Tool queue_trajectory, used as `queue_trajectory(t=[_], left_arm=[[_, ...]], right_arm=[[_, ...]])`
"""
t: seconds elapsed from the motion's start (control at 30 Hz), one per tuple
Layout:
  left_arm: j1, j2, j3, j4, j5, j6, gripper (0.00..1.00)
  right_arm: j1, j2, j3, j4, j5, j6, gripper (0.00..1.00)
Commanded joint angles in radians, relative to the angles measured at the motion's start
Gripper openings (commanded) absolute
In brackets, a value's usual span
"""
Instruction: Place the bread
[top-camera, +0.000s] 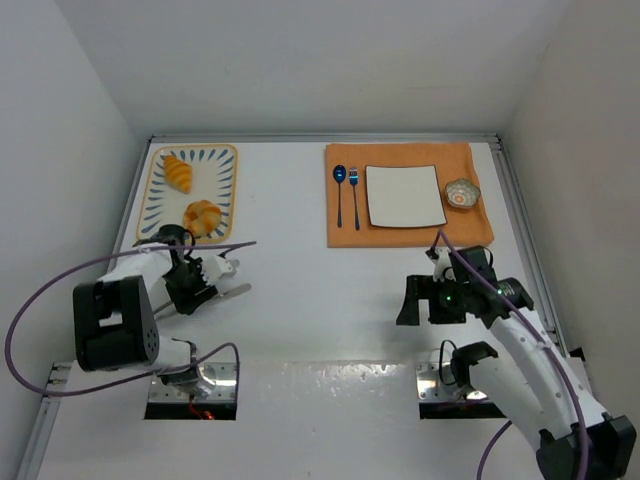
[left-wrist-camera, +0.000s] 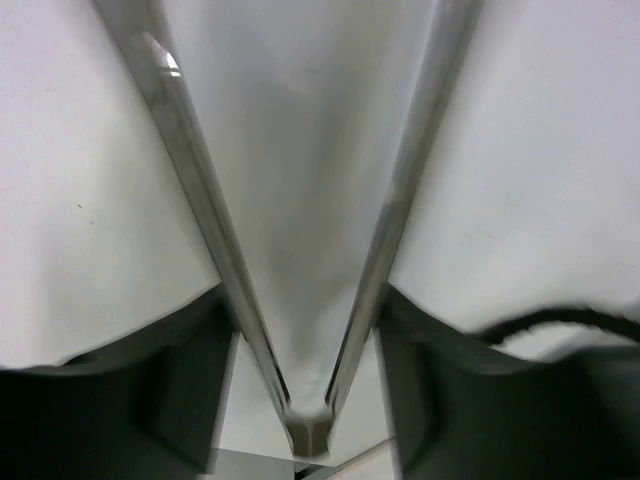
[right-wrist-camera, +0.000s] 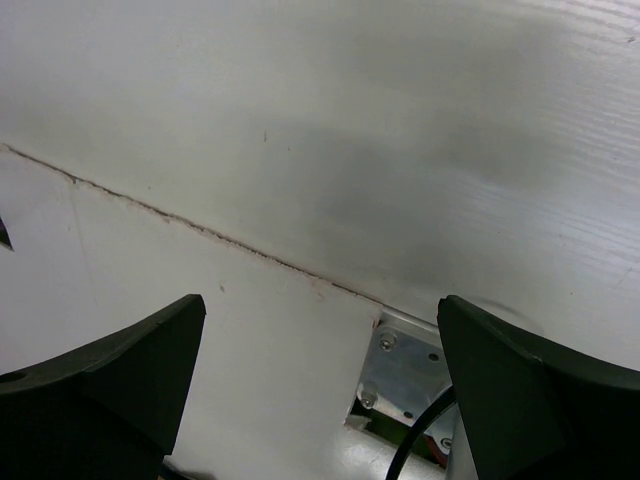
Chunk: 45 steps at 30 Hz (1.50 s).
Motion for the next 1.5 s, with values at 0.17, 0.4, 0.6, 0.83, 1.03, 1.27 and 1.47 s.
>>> queue_trajectory(t=[0.17,0.4,0.6,0.83,1.03,1.27,1.47], left_arm=[[0.008,-0.2,0.1,-0.265,0.224,0.02,0.48],[0.008,-0.143,0.315,-0.352,0.347,-0.161,0.48],[0.008,-0.143,0.458,-0.352,0.461,-0.319,0.48],[0.045,-0.154,0.59,-0.186,0.366,-0.629,0.53],[0.136,-0.085,0.656,-0.035,0.202,-0.862,0.55],[0.15,0.168,0.788,0.157,0.128,-1.066,0.56],[0.13,0.355,0.887,0.218,0.008,-1.136,0.62]], right_arm=[[-0.001,-0.125,0.001,-0.038,0.055,0.029,1.0],[-0.001,-0.164,0.038,-0.084,0.066,0.027,1.0],[-0.003,-0.224,0.036,-0.114,0.081,0.036,1.0],[-0.001,-0.231,0.03,-0.09,0.08,0.044,1.0],[-0.002,-0.114,0.056,-0.007,0.052,0.024,1.0],[-0.005,0.166,0.205,0.082,0.034,-0.095,1.0],[-0.017,0.352,0.298,0.097,0.005,-0.125,1.0]])
